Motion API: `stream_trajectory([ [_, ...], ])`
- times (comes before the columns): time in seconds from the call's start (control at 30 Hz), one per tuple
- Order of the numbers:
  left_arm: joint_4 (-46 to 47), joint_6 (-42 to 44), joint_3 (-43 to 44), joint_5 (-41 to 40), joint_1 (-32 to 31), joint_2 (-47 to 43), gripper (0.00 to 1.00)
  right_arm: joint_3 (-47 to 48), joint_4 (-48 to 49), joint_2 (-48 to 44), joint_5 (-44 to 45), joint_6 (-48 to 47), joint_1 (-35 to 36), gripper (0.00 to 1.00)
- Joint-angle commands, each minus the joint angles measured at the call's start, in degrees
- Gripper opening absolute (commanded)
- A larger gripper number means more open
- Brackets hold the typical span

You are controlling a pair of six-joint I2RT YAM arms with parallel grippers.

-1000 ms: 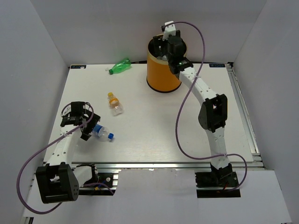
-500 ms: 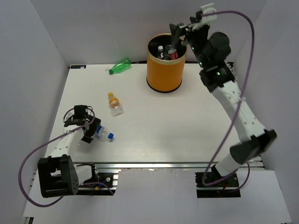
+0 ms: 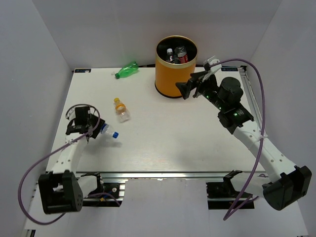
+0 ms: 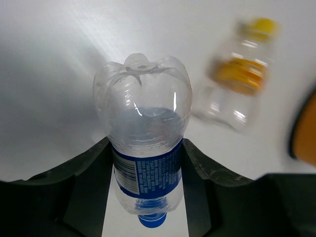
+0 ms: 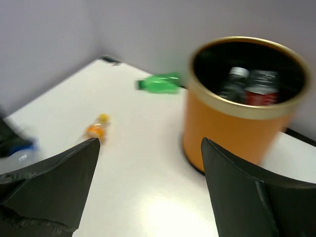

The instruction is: Put the plastic bottles in the bin

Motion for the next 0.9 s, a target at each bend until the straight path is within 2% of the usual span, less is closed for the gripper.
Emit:
stream_trajectory([
  [0.0,11.1,10.1,2.8,13.2,-3.2,-9.4,0.21,-2.5,3.2,-1.5,-18.6,2.9,0.1,0.89],
  [0.03,17.9,13.8,2.6,18.1,-4.6,-10.5,0.16,-3.2,4.4,-1.0,-20.7,3.9,0.1,0.89],
  [0.07,21.1,15.0,2.6,28.7,-7.0,-11.4,0.16,-3.4,4.8,0.6,-22.5,7.3,0.1,0.89],
  [0.13,27.2,19.1,4.6,36.3,-13.3,-10.7,0.12,-3.4,5.0,2.8,-25.5,10.4,0.2,0.89],
  [0.2,27.7,22.0,8.0,36.8,-21.7,-9.1,0.09,-4.7,8.7,5.6,-35.4,13.5,1.0,0.90],
  [0.27,27.0,23.6,9.4,32.3,-26.7,-7.9,0.01,-8.1,11.3,7.3,-41.4,14.6,3.2,0.89],
  [0.3,27.0,22.4,10.1,28.8,-27.2,-7.5,0.00,-9.1,12.1,7.5,-41.6,14.6,4.3,0.90],
  [0.4,29.6,18.7,10.5,27.0,-28.4,-5.9,0.00,-10.8,11.7,8.7,-38.2,13.7,8.5,0.89],
  [0.57,33.7,16.4,9.1,21.8,-32.7,-6.0,0.00,-12.6,14.4,10.4,-25.8,15.2,14.5,0.89],
  [0.67,34.1,15.5,8.3,20.3,-33.2,-6.7,0.00,-13.4,20.0,11.9,-22.2,17.6,16.1,0.89],
  [0.8,34.1,15.3,7.7,21.1,-33.8,-7.6,0.00,-10.7,19.9,15.8,-15.9,19.4,16.9,0.89],
  [0.87,34.0,14.9,7.5,22.0,-33.9,-8.4,0.00,-10.5,20.7,17.2,-10.0,20.0,17.3,0.87],
])
